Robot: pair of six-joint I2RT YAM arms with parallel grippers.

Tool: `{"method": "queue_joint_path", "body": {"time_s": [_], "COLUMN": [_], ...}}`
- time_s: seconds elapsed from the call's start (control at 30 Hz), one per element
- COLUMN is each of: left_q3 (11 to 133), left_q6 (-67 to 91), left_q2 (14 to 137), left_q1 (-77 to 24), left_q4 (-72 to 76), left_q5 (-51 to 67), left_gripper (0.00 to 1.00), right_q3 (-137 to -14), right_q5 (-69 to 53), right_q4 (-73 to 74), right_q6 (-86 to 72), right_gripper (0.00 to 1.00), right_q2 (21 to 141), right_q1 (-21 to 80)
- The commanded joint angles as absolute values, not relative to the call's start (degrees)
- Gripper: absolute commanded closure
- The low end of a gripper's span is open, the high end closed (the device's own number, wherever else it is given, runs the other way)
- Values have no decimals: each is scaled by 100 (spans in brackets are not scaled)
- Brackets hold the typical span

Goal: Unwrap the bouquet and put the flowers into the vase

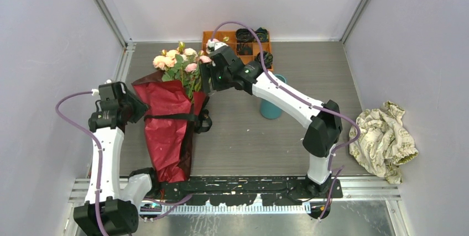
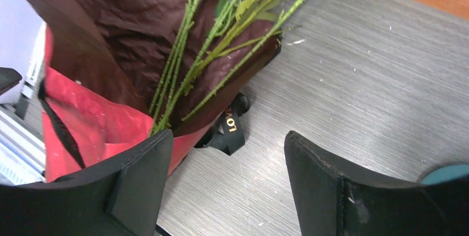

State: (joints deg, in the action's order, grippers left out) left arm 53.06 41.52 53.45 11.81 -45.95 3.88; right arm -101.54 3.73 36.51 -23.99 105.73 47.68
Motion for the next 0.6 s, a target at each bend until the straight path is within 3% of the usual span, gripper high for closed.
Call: {"method": "queue_joint_path", "body": {"time_s": [0.0, 0.3, 0.57], "left_q3": [5894, 6678, 6584], "left_q6": [4108, 4256, 4217], "left_q2": [5074, 5651, 6354], "left_q1": [1228, 1225, 1230], "left_q4": [-4743, -4782, -4402], "left_q5": [164, 238, 351], "left_gripper": [66, 62, 62], "right_q3": [-10706, -10863, -10753], "right_q5": [274, -128, -604], "right_q4": [3891, 4047, 3797], "right_q6": [-2687, -2829, -3020], "right_gripper": [21, 21, 21], "right_q2": [10409, 11203, 11848], "right_q1": [4799, 4883, 4947]}}
